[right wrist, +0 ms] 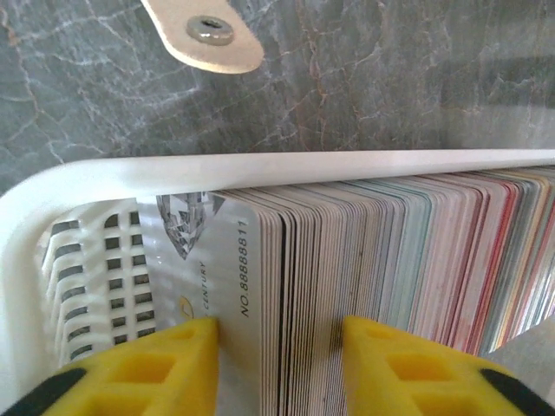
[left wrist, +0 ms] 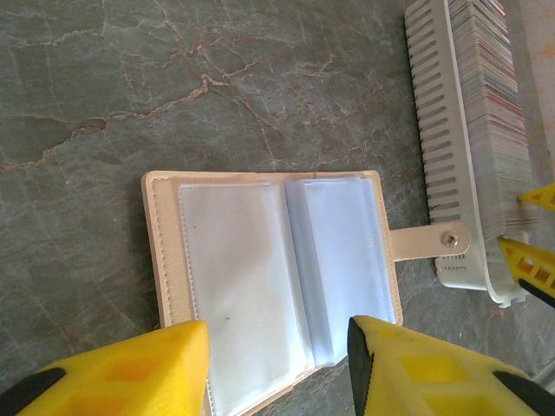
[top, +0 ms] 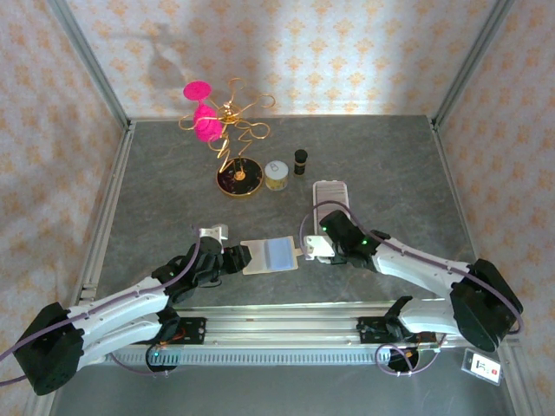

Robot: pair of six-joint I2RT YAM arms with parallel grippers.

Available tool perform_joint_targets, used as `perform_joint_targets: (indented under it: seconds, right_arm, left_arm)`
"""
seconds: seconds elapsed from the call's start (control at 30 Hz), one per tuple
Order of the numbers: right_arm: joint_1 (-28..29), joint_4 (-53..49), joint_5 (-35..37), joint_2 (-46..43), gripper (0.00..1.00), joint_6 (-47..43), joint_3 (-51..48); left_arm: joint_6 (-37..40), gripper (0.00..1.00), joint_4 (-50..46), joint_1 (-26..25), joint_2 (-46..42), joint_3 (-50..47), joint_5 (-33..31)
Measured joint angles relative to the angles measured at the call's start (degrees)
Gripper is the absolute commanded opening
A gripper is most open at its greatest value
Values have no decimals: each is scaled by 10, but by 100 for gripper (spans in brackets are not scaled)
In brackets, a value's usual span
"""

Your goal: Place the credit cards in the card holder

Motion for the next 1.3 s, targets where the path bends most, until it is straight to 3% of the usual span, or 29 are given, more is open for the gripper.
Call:
perform_joint_targets:
  seconds: [0.13,0.37,1.3]
  right_arm:
    - [0,-6,0,-9,19,-3,0]
    - [0,-10,1,-21,13,-4,0]
    - [0,-71,-5,-65,0,5,22]
  left_arm:
    - [0,46,2,0,0,-1,0]
    - [-1,45,6,0,3,-1,2]
    - [-4,44,17,0,16,-1,13]
